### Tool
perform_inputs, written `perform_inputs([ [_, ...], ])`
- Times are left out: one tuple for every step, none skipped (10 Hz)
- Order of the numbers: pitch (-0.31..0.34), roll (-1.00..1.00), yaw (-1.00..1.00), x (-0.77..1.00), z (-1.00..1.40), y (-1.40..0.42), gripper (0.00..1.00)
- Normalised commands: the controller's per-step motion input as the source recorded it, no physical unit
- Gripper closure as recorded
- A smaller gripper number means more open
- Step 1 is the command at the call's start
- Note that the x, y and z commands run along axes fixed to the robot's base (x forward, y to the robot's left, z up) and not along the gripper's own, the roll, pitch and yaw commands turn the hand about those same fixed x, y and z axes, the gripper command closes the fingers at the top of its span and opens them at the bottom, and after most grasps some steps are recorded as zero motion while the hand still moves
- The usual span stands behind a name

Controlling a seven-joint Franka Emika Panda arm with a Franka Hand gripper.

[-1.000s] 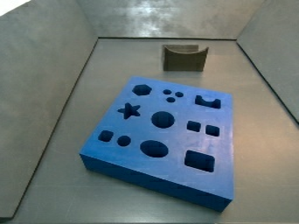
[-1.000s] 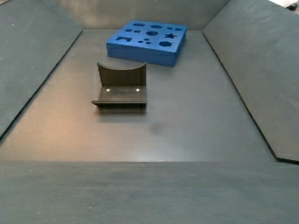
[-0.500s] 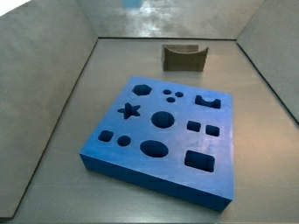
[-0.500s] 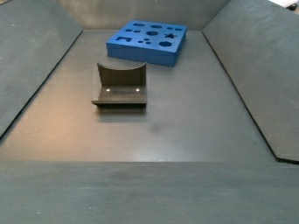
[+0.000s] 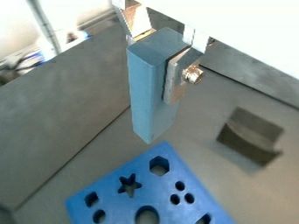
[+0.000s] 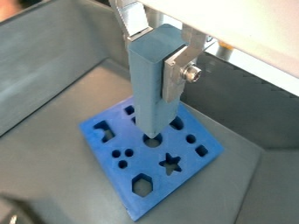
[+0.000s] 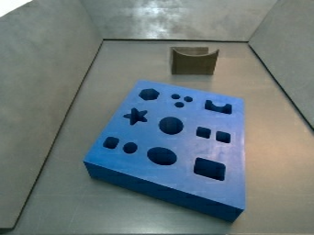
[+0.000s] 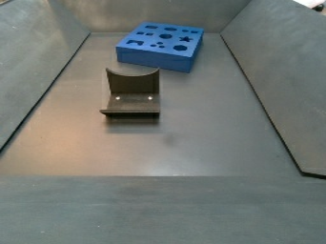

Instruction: Insert the rectangle object.

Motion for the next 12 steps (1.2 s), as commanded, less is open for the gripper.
perform_inputs([
  [-0.036,-0.03,-1.0,0.0,-0.2,-0.09,1.0],
  [-0.033,-0.03,-1.0,0.0,-0.19,-0.09,1.0],
  [-0.006,-0.04,-1.0,0.0,-0.16,-0.09,1.0],
  [0.0,-0.06,-0.95,0.04,-0.11,-0.13,1.0],
  [0.0,-0.05,-0.86,0.16,-0.17,-0.15,1.0],
  [0.0,0.0,-0.65,0.38,-0.35,-0.25,1.0],
  [0.0,0.0,-0.61,0.41,-0.37,-0.27,1.0],
  [0.0,0.0,-0.58,0.44,-0.36,-0.28,1.0],
  [0.0,0.0,-0.55,0.47,-0.33,-0.3,1.0],
  [0.0,0.0,-0.52,0.49,-0.31,-0.32,1.0],
  [0.0,-0.02,-0.5,0.49,-0.26,-0.36,1.0],
  [0.0,-0.01,-0.51,0.44,-0.27,-0.4,1.0],
])
